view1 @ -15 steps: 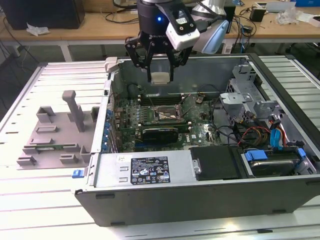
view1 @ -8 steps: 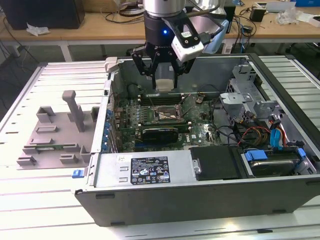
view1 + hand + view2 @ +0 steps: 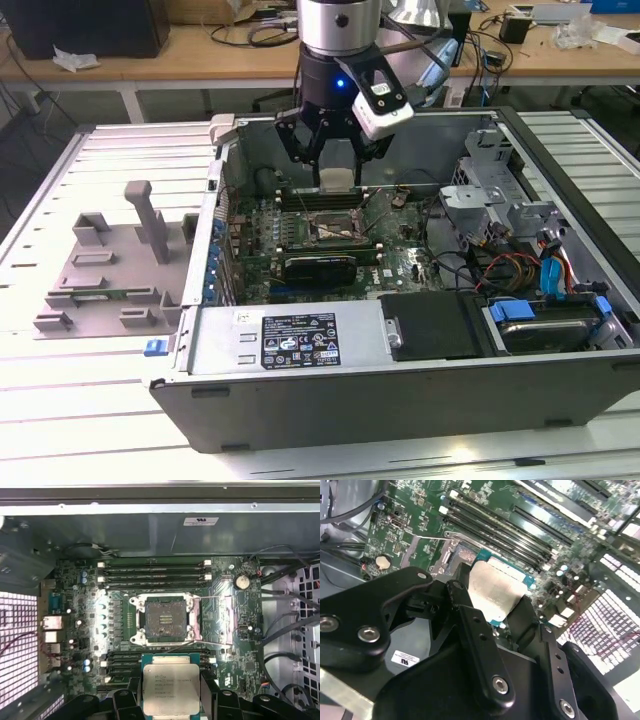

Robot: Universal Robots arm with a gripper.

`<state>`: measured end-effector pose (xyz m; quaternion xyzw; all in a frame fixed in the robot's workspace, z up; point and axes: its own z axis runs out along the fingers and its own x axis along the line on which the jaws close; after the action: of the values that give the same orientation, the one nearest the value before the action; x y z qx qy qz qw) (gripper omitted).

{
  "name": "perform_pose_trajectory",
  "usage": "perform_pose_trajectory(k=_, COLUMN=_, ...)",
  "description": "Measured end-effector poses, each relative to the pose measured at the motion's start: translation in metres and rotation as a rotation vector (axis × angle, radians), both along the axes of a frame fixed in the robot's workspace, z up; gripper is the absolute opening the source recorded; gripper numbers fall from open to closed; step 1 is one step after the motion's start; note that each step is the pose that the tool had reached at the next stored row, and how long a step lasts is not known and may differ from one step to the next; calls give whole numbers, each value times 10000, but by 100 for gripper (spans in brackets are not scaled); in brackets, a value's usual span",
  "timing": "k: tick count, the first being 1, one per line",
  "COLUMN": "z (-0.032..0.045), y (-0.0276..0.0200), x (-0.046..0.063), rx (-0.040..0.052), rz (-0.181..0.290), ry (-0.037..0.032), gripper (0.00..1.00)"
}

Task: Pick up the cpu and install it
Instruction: 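Pick up the cpu and move it towards the insertion slot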

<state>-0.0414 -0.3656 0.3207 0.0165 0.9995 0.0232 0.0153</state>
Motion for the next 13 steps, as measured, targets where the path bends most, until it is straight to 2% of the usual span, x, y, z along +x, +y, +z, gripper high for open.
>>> perform_pose_trajectory(k=4, z=-88, y=67, x=23, rx=0, rz=7, ry=1, gripper=55)
perform_pose_trajectory(k=6, z=-130, y=117, x=23, rx=-2, rz=24, ry=1, gripper=55)
perform_pose_trajectory(k=7, z=-168, y=160, x=23, rx=-1, rz=32, ry=1, gripper=55)
perform_pose_trajectory(k=13, z=-293, y=270, x=21, rx=-44, rz=141, ry=-15, gripper=55)
